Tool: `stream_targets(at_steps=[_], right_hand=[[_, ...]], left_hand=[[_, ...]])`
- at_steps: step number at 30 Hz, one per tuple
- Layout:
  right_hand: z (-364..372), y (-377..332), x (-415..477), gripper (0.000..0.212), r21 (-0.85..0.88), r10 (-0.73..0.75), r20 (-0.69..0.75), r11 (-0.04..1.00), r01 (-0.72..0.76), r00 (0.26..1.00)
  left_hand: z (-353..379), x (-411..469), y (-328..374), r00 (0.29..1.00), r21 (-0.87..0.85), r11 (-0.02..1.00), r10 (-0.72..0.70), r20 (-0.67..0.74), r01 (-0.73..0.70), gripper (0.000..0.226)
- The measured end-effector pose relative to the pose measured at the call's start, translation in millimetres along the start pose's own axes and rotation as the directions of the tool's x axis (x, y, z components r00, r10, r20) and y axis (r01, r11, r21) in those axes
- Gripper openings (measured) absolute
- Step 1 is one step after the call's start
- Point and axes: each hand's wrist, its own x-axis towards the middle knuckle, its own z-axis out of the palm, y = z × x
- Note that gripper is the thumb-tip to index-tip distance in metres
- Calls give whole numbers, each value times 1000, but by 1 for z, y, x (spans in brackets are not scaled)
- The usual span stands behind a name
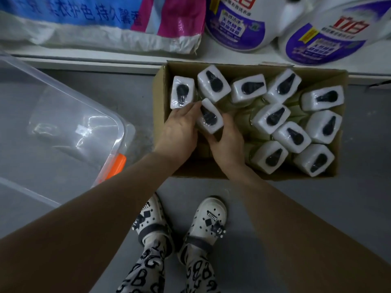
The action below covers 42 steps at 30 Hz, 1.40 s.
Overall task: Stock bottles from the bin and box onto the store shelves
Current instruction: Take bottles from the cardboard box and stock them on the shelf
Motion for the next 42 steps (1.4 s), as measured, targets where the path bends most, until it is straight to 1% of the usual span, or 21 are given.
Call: stream_targets(at_steps=[4, 8, 11, 15, 19, 22, 24, 29, 34, 36, 39, 42], right_hand=[[-14, 4, -6, 42, 33, -25, 25, 999, 24, 999], [-39, -3, -24, 39, 17, -102, 5, 995, 102, 995], [-64, -13, -44, 41, 54, -89, 41, 995, 87, 995], [-106, -39, -65, 41, 111, -85, 111, 991, 72, 990], [-151, -77, -86, 42, 140, -102, 116, 987, 85, 988], [-182, -107, -100, 40, 161, -42, 172, 987, 14, 984], [-205, -129, -109, 44, 166, -26, 205, 986, -8, 979], [-261, -190, -139, 49, 169, -54, 181, 985, 23, 982], [-317, -246, -172, 52, 279, -62, 171, 960, 12, 983], [-338, -270, -186, 52, 330, -72, 160, 944, 16, 985], [-369, -308, -205, 51, 408, -124, 117, 911, 67, 985], [-398, -346, -221, 46, 467, -183, 100, 876, 116, 978]], left_hand=[[-7, -2, 3, 997, -13, 999, -33, 73, 34, 61], [-19, -7, 13, 988, -35, 998, -49, 145, 54, 63], [-33, -13, 27, 980, -53, 997, -38, 194, 49, 61], [-65, -23, 58, 968, -176, 981, -33, 250, 78, 65], [-109, -34, 91, 966, -222, 972, -13, 257, 72, 59], [-142, -47, 113, 962, -336, 937, 6, 275, 90, 55], [-168, -54, 129, 962, -361, 927, 4, 271, 98, 57], [-236, -74, 181, 973, -372, 924, 1, 233, 88, 58], [-309, -103, 234, 982, -442, 896, 33, 186, 54, 48], [-338, -114, 255, 986, -469, 883, 49, 157, 31, 48], [-379, -129, 285, 991, -487, 873, 76, 108, -14, 51], [-415, -145, 305, 993, -541, 838, 110, 40, -72, 47]])
